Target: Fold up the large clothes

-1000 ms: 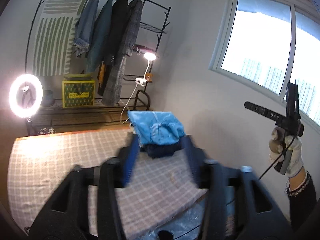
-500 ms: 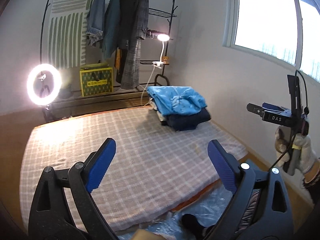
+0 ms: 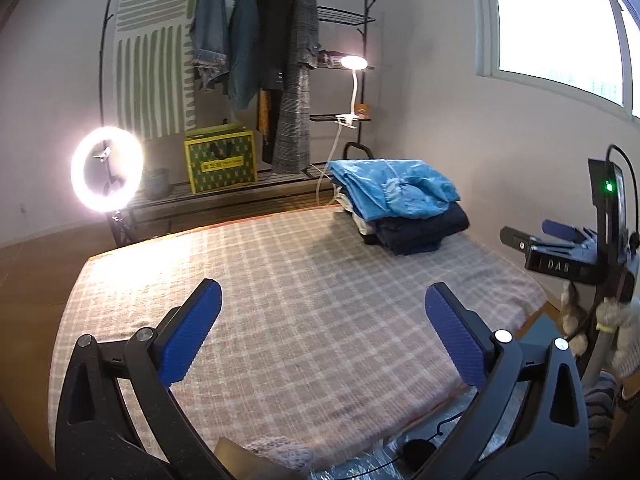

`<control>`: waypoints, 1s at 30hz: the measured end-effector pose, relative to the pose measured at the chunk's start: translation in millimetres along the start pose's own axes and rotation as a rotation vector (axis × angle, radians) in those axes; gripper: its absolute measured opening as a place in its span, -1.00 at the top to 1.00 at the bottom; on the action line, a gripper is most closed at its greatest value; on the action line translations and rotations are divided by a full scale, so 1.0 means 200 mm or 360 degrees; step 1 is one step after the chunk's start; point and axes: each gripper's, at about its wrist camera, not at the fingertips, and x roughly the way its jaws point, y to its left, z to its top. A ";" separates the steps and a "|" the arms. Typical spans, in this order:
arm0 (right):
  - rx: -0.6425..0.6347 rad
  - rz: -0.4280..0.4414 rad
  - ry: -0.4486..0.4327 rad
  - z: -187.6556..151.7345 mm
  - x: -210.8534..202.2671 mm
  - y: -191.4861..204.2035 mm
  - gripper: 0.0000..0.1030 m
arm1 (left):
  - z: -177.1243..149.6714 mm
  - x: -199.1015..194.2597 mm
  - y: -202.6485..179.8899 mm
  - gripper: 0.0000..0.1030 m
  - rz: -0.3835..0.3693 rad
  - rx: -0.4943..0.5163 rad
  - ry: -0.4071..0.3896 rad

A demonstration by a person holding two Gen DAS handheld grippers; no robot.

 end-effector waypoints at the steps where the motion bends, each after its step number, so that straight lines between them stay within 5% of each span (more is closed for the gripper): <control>1: 0.0008 -0.0009 -0.0013 -0.01 0.02 0.01 -0.99 | -0.01 0.02 0.01 -1.00 0.0007 -0.0012 0.0002; 9: 0.0023 -0.0032 -0.0035 -0.07 0.15 0.10 -0.99 | -0.04 0.15 0.10 -1.00 0.0006 -0.0102 0.0076; 30: 0.0027 -0.0055 -0.0003 -0.14 0.28 0.13 -0.99 | -0.10 0.28 0.07 -1.00 0.0011 -0.0008 0.0160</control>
